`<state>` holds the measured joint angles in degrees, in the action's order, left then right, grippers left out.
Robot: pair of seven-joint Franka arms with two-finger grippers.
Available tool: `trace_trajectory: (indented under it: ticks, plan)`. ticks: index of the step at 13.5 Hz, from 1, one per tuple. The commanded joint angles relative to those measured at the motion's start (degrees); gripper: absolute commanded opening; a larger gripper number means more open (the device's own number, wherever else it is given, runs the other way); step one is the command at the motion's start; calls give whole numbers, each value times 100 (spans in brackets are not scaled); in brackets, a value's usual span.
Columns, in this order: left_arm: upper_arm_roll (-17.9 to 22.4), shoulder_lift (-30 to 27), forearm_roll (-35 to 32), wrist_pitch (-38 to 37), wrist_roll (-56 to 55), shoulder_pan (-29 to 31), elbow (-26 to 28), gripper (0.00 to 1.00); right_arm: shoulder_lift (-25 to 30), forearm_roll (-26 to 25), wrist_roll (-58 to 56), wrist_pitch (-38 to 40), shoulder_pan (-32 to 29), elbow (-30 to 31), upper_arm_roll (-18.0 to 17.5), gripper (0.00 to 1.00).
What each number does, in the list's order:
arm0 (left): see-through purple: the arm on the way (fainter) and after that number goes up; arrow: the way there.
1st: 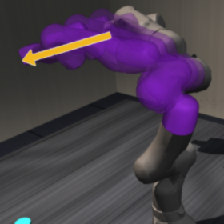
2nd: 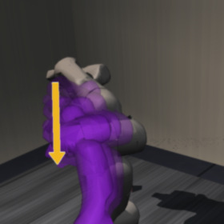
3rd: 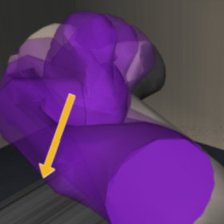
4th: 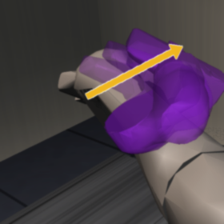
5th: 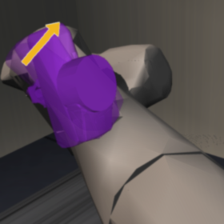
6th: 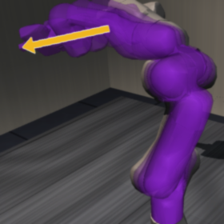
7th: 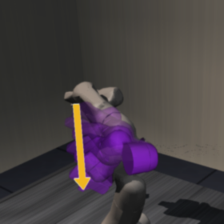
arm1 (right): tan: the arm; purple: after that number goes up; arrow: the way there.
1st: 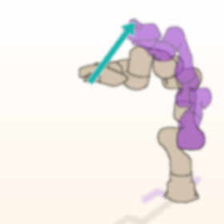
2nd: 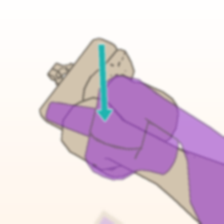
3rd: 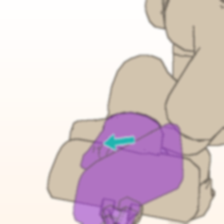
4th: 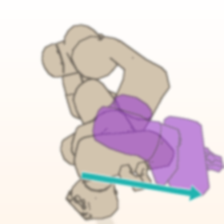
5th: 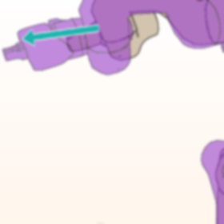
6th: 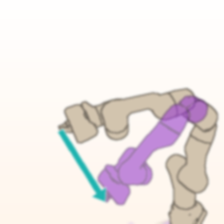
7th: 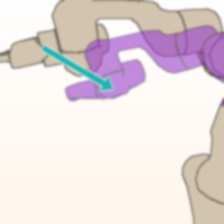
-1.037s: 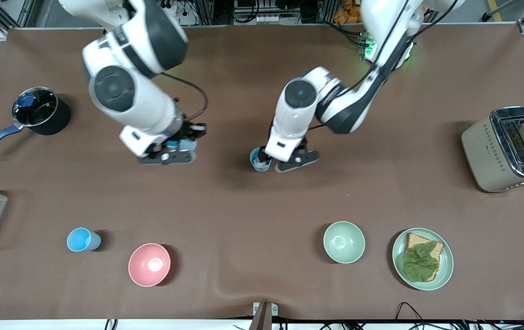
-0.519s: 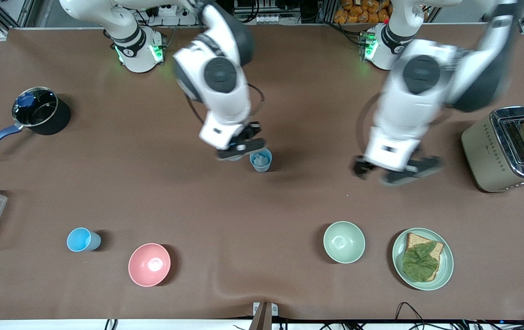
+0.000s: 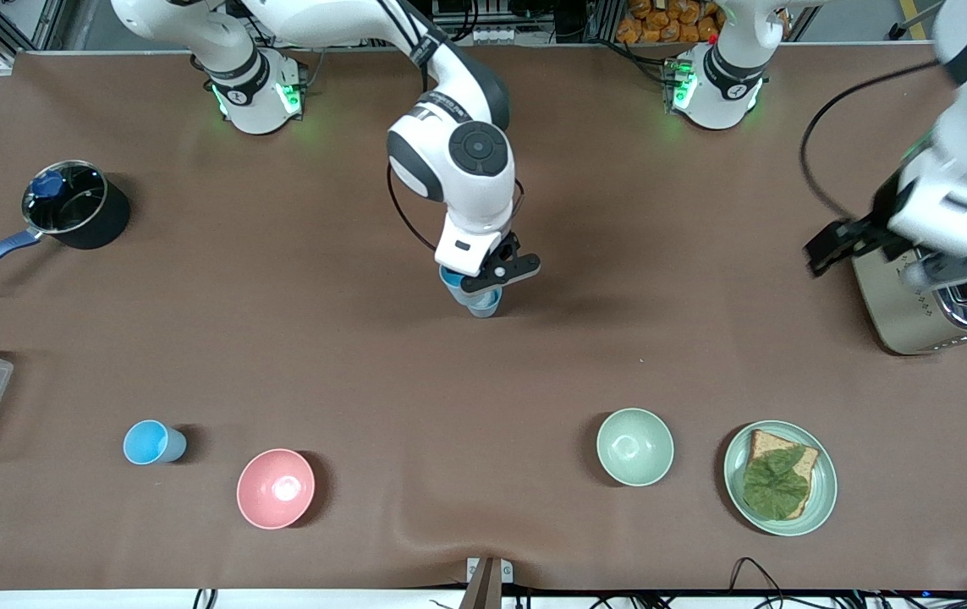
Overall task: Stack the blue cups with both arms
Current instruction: 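Lower the stacked blue cups onto the table middle with the right gripper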
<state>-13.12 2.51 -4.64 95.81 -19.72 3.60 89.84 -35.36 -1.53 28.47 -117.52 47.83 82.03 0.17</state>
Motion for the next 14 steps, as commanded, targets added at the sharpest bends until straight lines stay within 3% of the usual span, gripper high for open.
trace_trajectory:
  ticks: [1, 6, 10, 12, 13, 14]
  plan:
    - [-59, 39, 113, -246, 293, 141, -81, 100, -156, -233, 290, -165, 174, -143, 62, 0]
    - [327, -75, 236, -352, 574, -174, 85, 100, -252, -312, 290, -175, 262, -108, 71, 0]
    - [995, -347, 288, -282, 583, -684, 428, 100, -296, -435, 290, -175, 271, -108, 62, 0]
    - [1031, -427, 324, -282, 583, -711, 499, 100, -296, -610, 282, -175, 262, -108, 62, 2]
    - [1110, -444, 324, -282, 583, -746, 499, 100, -296, -724, 308, -175, 262, -108, 62, 36]
    - [1241, -453, 341, -282, 592, -869, 508, 100, -288, -734, 325, -175, 262, -108, 62, 99]
